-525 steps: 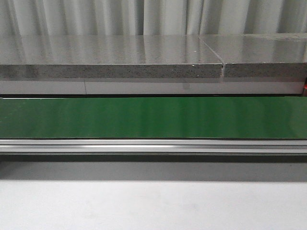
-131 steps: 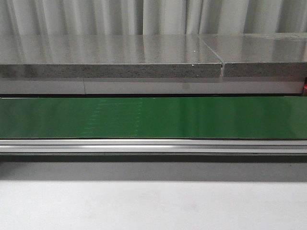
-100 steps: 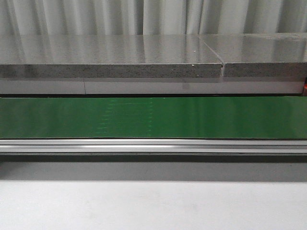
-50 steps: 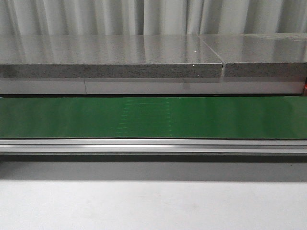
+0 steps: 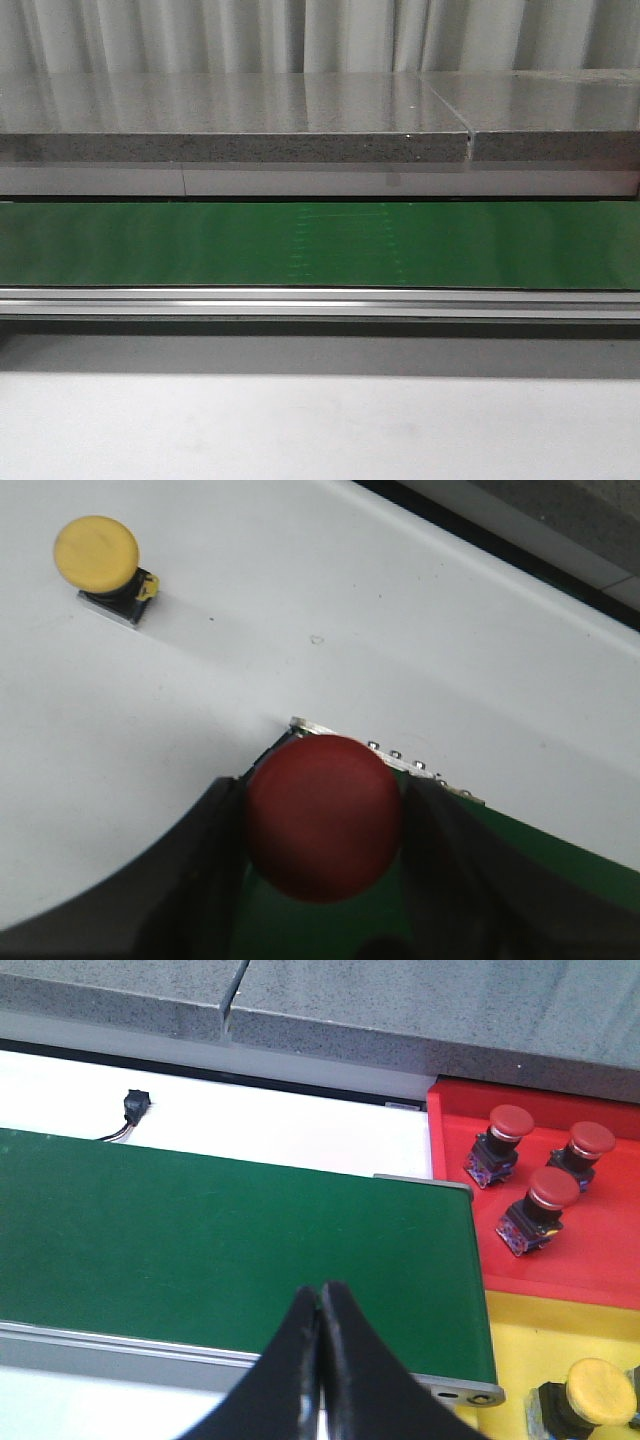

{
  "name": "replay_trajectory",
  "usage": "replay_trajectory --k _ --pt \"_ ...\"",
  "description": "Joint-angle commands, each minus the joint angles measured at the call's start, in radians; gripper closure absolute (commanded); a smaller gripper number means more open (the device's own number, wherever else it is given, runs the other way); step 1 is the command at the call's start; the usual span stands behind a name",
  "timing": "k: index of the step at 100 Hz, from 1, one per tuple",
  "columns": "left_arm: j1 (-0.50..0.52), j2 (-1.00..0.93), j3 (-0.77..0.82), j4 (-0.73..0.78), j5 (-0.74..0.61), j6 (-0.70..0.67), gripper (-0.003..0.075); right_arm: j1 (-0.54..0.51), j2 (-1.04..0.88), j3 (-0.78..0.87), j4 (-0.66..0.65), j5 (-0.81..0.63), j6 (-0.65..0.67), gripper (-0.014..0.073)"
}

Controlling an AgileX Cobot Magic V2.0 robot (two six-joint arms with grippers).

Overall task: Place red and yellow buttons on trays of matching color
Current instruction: 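Lower the left gripper over the last red push-button, then close the left gripper on the red button, set it on the belt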

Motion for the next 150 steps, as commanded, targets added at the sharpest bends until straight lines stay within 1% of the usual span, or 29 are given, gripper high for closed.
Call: replay_trajectory --k 1,23,59,72,82,88,95,99,104,109,114,116,117,121,126,131,150 --pt "-0.023 -0.061 0.015 -0.039 -0.050 0.030 0.0607 0.001 0.002 -0.025 -0.005 -0.071 -0.009 0.0661" --pt "-0.105 -0.100 0.146 -0.039 -0.144 0.043 0.0607 0.001 0.002 -0.025 -0.005 -0.071 -0.009 0.0661" --pt "-0.216 -0.106 0.234 -0.009 -0.237 0.045 0.0607 0.001 0.002 -0.025 -0.005 -0.071 -0.009 0.0661" --pt "-0.235 -0.106 0.271 -0.009 -0.263 0.045 0.0607 0.001 0.002 -0.025 -0.005 -0.071 -0.009 0.0661" --pt "-0.236 -0.106 0.279 -0.008 -0.257 0.045 0.0606 0.001 0.002 -0.025 -0.005 -0.071 -0.009 0.0661" --pt "-0.236 -0.106 0.279 -0.006 -0.253 0.068 0.0606 0.001 0.002 -0.025 -0.005 -0.071 -0.009 0.0661" --pt "-0.236 -0.106 0.279 -0.006 -0.251 0.082 0.0589 0.001 0.002 -0.025 -0.005 -0.071 -0.009 0.0661" --pt "-0.236 -0.106 0.279 -0.006 -0.249 0.097 0.0559 0.001 0.002 -0.025 -0.005 -0.071 -0.009 0.0661" --pt "-0.236 -0.106 0.279 -0.006 -0.249 0.104 0.0500 0.001 0.002 -0.025 -0.005 -0.071 -0.009 0.0661" --pt "-0.236 -0.106 0.279 -0.013 -0.249 0.119 0.0413 0.001 0.002 -0.025 -0.005 -0.071 -0.009 0.0661" --pt "-0.236 -0.106 0.279 -0.015 -0.249 0.122 0.0290 0.001 0.002 -0.025 -0.005 -0.071 -0.009 0.0661" --pt "-0.236 -0.106 0.279 -0.015 -0.249 0.122 0.0259 0.001 0.002 -0.025 -0.005 -0.071 -0.009 0.0661" --pt "-0.236 -0.106 0.279 -0.015 -0.249 0.122 0.0227 0.001 0.002 -0.025 -0.005 -0.071 -0.009 0.0661" --pt "-0.236 -0.106 0.279 -0.015 -0.249 0.122 0.0146 0.001 0.002 -0.025 -0.005 -0.071 -0.009 0.0661" --pt "-0.236 -0.106 0.279 -0.015 -0.249 0.122 0.0080 0.001 0.002 -0.025 -0.005 -0.071 -0.009 0.0661" --pt "-0.236 -0.106 0.279 -0.015 -0.249 0.123 0.0051 0.001 0.002 -0.025 -0.005 -0.071 -0.009 0.0661" --pt "-0.236 -0.106 0.239 -0.015 -0.249 0.124 0.0050 0.001 0.002 -0.025 -0.005 -0.071 -0.009 0.0661"
